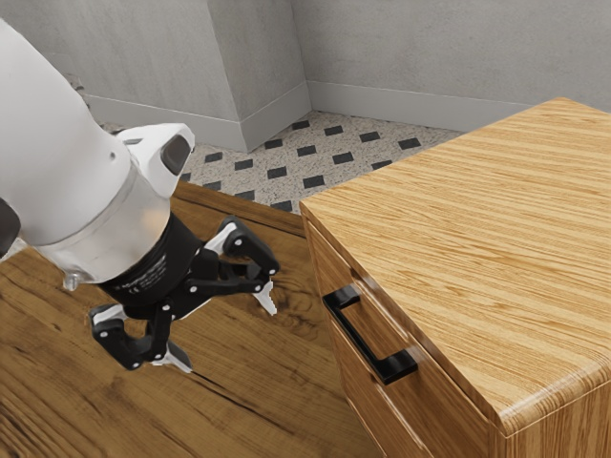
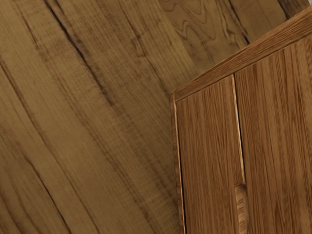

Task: Pull the drawer handle with one arm to open the drawer

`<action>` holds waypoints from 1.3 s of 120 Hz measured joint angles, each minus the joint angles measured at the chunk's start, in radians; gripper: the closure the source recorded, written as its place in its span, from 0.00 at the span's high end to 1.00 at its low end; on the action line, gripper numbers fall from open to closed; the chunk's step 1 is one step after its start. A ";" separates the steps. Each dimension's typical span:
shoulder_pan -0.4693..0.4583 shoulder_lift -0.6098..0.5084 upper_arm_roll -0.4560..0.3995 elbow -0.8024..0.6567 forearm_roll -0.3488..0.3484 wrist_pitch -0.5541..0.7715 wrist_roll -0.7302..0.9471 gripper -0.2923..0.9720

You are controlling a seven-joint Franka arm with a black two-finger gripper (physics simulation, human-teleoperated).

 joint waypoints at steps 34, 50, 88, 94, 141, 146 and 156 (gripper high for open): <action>-0.051 0.017 0.000 -0.085 -0.079 0.275 -0.079 0.77; -0.052 0.016 0.006 -0.118 -0.108 0.324 -0.101 0.77; -0.052 0.017 0.008 -0.152 -0.142 0.366 -0.137 0.77; -0.053 0.017 0.008 -0.157 -0.147 0.368 -0.141 0.77; -0.052 0.020 0.008 -0.199 -0.176 0.378 -0.164 0.77; -0.052 0.020 0.008 -0.206 -0.177 0.379 -0.166 0.77; -0.053 0.019 0.008 -0.216 -0.178 0.377 -0.169 0.77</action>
